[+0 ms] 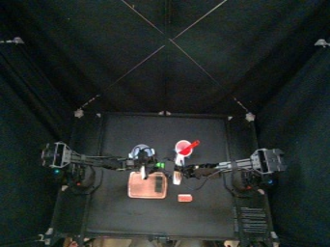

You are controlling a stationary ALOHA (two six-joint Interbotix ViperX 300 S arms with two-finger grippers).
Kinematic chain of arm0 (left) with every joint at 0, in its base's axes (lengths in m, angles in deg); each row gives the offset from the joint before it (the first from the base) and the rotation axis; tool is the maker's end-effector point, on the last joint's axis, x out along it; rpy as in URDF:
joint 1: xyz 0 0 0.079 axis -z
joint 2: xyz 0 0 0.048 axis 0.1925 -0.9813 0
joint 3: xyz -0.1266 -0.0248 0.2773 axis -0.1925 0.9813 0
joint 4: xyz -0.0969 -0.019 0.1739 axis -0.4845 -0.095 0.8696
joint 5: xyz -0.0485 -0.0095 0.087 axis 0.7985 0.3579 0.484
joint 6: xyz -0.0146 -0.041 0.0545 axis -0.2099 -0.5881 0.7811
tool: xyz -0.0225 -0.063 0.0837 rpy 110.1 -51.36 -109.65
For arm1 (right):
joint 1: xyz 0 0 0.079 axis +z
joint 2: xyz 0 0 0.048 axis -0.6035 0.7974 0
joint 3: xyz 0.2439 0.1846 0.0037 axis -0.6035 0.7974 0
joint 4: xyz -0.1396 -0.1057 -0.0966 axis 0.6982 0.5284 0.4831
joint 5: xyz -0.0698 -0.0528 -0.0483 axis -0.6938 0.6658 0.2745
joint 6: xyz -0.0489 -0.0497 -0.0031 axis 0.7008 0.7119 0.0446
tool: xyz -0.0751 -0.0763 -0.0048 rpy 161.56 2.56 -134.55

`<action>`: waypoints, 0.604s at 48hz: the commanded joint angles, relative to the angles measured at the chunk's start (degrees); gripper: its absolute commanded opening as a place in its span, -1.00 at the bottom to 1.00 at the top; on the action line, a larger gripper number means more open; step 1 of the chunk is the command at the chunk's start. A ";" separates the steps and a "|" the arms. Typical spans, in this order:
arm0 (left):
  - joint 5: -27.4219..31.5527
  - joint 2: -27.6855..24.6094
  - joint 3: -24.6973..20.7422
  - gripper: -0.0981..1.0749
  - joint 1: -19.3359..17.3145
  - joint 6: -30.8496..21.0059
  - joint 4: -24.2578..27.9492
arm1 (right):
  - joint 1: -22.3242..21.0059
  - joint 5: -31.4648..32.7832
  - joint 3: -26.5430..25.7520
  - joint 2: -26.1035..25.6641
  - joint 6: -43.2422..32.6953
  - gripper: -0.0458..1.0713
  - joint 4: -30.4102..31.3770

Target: Place peas in bowl

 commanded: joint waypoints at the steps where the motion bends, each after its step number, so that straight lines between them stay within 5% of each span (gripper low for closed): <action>1: -0.53 0.26 -0.62 0.24 -0.18 0.26 0.18 | -0.18 0.00 -0.62 -2.29 0.00 0.78 0.18; 13: -0.44 1.41 1.67 0.24 -0.97 0.35 0.44 | -0.18 0.35 0.44 -4.22 -0.18 0.78 -0.35; 29: -1.67 7.82 9.93 0.23 -6.68 0.44 4.31 | -0.09 0.00 4.31 -8.53 -0.18 0.78 -3.69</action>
